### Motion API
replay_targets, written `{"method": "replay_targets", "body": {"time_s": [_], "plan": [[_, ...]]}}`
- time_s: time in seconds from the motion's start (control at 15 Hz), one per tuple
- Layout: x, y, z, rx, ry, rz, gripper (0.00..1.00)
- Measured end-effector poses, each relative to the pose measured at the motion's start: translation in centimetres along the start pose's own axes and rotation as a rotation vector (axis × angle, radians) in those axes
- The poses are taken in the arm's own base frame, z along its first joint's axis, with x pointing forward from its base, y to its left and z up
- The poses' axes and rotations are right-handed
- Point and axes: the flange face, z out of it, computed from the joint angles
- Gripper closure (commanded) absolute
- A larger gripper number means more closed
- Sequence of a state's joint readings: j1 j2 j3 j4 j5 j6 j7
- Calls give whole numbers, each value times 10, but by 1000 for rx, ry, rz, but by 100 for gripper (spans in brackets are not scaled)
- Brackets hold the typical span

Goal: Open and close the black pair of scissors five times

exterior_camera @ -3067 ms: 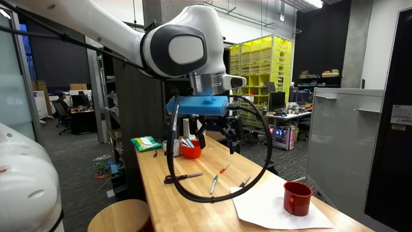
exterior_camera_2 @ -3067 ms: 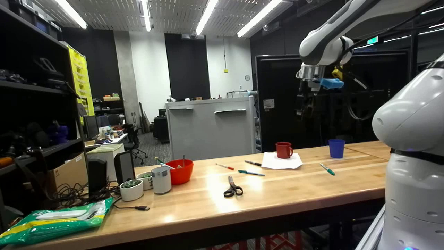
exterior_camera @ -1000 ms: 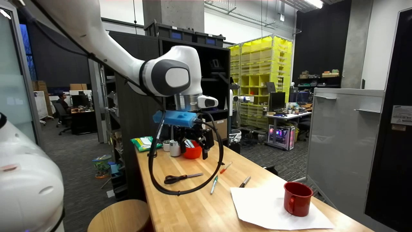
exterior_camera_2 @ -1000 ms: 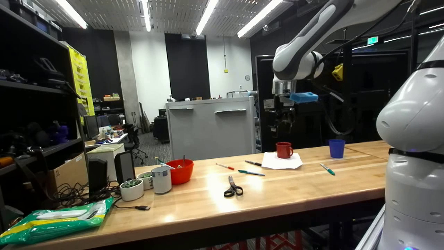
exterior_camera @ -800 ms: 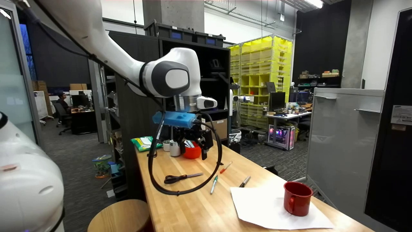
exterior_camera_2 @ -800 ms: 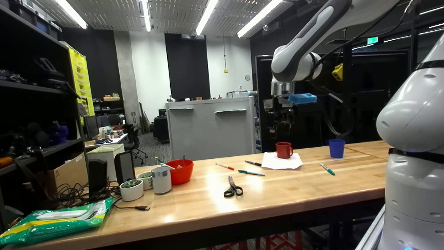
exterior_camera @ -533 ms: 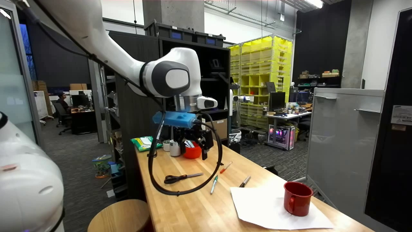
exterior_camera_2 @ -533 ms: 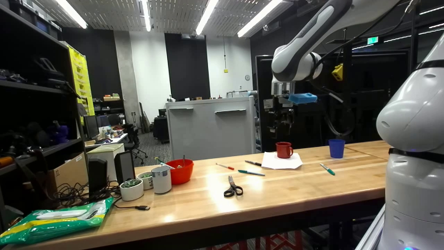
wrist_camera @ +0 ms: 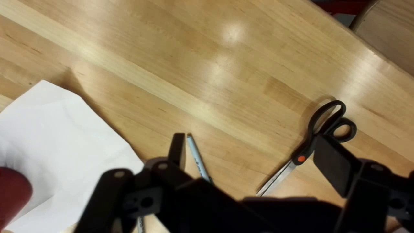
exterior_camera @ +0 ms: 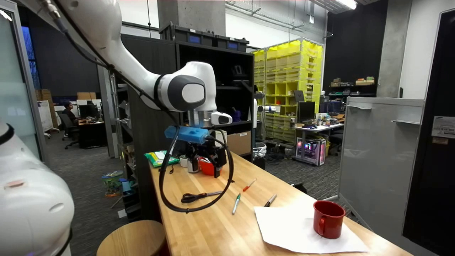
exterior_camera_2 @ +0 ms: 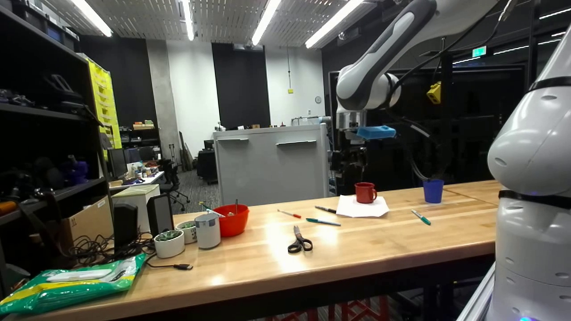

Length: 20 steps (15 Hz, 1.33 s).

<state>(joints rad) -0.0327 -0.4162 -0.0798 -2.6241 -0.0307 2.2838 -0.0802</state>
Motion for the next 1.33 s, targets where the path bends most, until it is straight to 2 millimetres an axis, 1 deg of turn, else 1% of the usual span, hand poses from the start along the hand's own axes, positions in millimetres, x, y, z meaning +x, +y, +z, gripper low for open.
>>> {"method": "replay_targets", "body": {"time_s": [0.27, 0.67, 0.8, 0.93, 1.33], "plan": [[14, -35, 12, -7, -28, 10, 0], [33, -70, 32, -31, -69, 135, 0], [39, -82, 38, -36, -70, 145, 0], [42, -88, 40, -35, -65, 139, 0], [44, -88, 39, -34, -62, 139, 0]]}}
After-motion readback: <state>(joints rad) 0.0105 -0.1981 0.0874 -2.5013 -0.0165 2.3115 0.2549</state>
